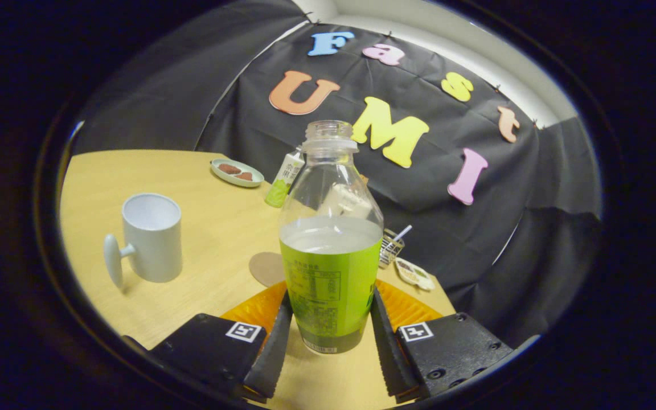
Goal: Take the bottle from table, then pour the juice into the cup, finally place the bottle on the coaster
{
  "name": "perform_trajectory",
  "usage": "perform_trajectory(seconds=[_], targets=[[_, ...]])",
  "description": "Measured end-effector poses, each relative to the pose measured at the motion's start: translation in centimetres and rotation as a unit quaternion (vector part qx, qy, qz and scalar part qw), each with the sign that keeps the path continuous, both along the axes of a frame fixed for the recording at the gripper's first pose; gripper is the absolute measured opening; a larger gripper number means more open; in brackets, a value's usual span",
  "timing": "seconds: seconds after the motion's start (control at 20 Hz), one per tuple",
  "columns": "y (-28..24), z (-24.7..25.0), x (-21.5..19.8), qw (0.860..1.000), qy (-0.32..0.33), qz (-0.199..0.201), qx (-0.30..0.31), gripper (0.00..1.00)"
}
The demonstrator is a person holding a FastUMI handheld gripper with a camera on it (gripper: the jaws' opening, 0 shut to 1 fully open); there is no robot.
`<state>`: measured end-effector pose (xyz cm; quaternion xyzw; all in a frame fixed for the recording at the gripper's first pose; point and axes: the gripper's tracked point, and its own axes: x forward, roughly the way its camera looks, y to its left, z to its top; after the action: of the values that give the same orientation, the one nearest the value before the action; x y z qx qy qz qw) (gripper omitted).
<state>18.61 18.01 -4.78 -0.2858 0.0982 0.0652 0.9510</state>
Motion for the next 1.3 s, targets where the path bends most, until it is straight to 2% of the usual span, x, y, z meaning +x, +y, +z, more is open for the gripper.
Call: perform_trajectory(seconds=[0.15, 0.35, 0.65, 1.3], targets=[[-0.2, 1.6, 0.6, 0.996, -0.038, -0.008, -0.081, 0.74], [0.8, 2.0, 1.4, 0.987, -0.058, -0.003, -0.150, 0.74], [3.4, 2.9, 2.4, 0.961, -0.103, 0.016, -0.257, 0.74], [4.8, 4.6, 1.4, 0.911, -0.167, 0.018, -0.377, 0.74]])
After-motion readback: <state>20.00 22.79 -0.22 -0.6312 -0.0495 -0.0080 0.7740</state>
